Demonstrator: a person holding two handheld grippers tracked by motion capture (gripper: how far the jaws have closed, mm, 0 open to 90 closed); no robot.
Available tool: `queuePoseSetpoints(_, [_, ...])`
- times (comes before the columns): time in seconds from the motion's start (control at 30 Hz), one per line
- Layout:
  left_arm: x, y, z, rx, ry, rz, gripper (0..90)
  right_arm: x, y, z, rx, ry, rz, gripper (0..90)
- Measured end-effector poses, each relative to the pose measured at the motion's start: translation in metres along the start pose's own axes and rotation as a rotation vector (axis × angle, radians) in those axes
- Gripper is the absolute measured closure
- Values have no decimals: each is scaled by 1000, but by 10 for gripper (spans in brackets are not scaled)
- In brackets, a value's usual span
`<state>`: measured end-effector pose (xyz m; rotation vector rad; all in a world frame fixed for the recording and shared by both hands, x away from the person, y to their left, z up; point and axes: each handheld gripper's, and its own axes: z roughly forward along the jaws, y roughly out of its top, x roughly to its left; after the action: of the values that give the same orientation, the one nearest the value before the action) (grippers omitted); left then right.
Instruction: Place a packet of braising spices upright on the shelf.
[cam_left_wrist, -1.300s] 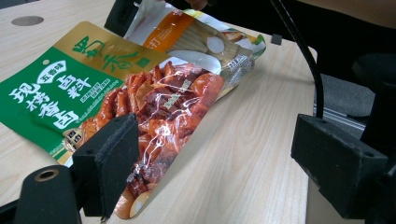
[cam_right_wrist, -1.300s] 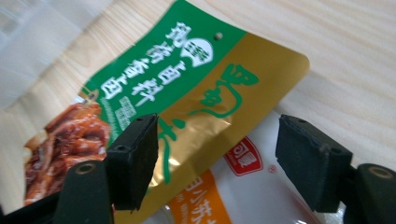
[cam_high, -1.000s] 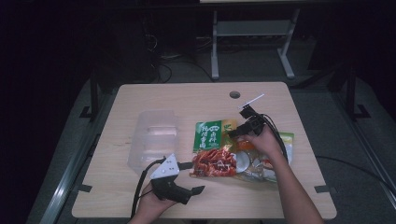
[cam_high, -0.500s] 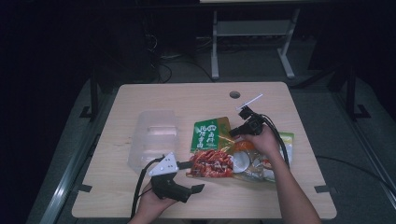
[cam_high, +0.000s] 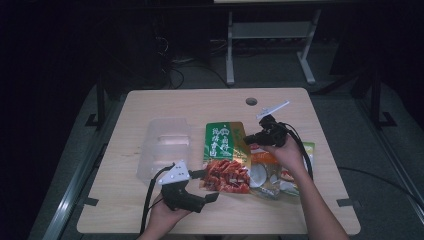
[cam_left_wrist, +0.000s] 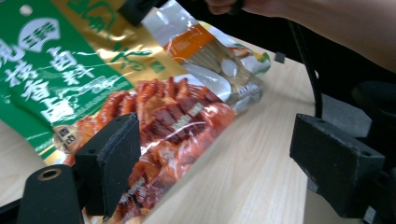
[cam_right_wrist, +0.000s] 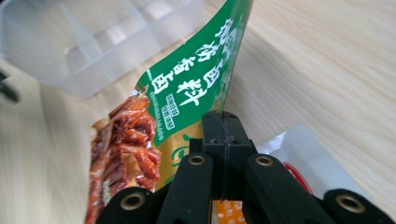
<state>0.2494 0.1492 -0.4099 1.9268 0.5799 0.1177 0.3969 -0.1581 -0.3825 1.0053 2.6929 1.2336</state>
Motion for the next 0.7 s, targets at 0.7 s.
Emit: queuePoseSetpoints(0.7, [28,17,55,50,146,-180,165,44,-17,-81,-152,-18,-200,900])
